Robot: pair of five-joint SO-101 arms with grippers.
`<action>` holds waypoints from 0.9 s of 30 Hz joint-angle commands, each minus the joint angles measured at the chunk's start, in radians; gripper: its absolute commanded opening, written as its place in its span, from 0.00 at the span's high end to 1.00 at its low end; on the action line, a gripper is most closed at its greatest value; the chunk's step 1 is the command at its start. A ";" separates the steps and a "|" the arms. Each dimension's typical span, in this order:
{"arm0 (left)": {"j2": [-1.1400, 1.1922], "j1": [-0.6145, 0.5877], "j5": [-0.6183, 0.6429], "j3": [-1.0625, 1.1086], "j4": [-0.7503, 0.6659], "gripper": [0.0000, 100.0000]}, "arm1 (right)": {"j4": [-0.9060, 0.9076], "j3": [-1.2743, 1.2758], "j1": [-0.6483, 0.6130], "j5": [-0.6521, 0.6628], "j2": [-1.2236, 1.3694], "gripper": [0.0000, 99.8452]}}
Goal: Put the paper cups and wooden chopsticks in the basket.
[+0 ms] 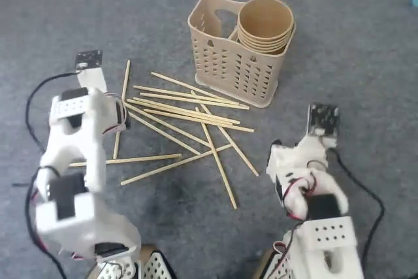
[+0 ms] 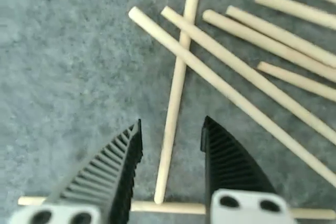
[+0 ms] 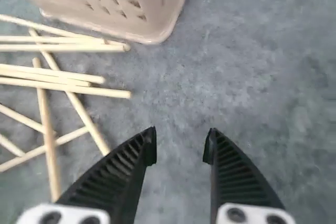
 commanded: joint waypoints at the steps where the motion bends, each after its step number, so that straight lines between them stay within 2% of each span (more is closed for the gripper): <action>1: 0.140 0.014 0.017 -0.183 0.083 0.82 | -0.162 0.101 0.018 0.040 -0.094 0.84; 6: 0.269 0.006 0.023 -0.323 0.161 0.84 | -0.160 0.147 0.024 0.032 -0.194 0.84; 10: 0.315 0.029 0.018 -0.375 0.204 0.99 | -0.160 0.187 0.024 0.034 -0.278 0.84; 14: 0.293 0.068 0.015 -0.364 0.278 0.99 | -0.160 0.222 0.025 0.037 -0.357 0.84; 19: 0.149 0.058 0.011 -0.364 0.408 0.99 | -0.090 0.222 0.048 0.032 -0.429 0.84; 23: -0.041 -0.012 -0.072 -0.363 0.470 0.99 | -0.084 0.221 0.073 0.031 -0.453 0.84; 27: -0.196 -0.092 -0.089 -0.363 0.489 0.99 | -0.084 0.221 0.081 0.031 -0.456 0.84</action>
